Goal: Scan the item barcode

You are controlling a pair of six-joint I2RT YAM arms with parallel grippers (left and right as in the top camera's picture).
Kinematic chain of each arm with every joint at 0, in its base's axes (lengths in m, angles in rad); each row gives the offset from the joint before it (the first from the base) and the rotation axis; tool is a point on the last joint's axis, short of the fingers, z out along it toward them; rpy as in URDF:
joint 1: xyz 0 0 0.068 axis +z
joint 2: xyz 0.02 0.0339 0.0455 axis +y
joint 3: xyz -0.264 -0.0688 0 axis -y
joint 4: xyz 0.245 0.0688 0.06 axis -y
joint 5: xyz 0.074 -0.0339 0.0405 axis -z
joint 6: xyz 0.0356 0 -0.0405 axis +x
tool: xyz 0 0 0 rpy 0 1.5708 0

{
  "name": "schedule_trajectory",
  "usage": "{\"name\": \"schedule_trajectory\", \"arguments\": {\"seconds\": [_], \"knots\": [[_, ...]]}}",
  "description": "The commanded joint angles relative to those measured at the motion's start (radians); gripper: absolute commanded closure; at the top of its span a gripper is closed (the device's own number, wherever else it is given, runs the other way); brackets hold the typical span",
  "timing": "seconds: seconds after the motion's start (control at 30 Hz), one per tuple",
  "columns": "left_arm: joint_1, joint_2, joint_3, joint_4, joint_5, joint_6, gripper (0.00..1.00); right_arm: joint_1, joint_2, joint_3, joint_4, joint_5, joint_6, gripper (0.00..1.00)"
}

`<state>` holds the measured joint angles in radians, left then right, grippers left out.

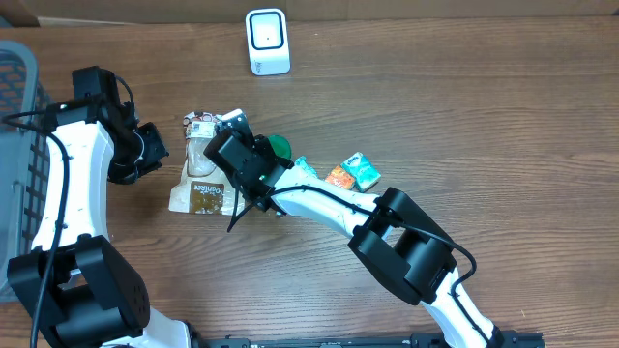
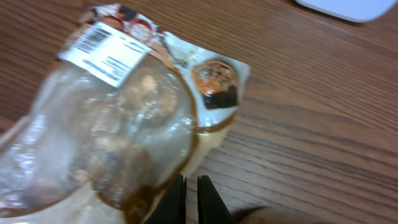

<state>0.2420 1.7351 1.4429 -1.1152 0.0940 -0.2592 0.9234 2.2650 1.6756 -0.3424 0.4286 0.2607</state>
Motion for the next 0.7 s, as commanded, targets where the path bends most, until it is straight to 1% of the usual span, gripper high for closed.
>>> {"name": "schedule_trajectory", "arguments": {"seconds": [0.0, 0.27, 0.67], "knots": [[-0.007, -0.009, 0.010, -0.003, 0.011, 0.012, 0.96, -0.003, 0.003, 0.029, -0.023, 0.100, -0.002, 0.96], [-0.007, -0.009, 0.009, -0.007, 0.011, 0.012, 0.96, -0.005, 0.003, 0.029, -0.084, 0.106, 0.005, 0.96], [-0.007, -0.008, 0.003, -0.006, 0.011, 0.012, 0.96, -0.042, 0.003, 0.029, -0.144, 0.101, 0.095, 0.96]]}}
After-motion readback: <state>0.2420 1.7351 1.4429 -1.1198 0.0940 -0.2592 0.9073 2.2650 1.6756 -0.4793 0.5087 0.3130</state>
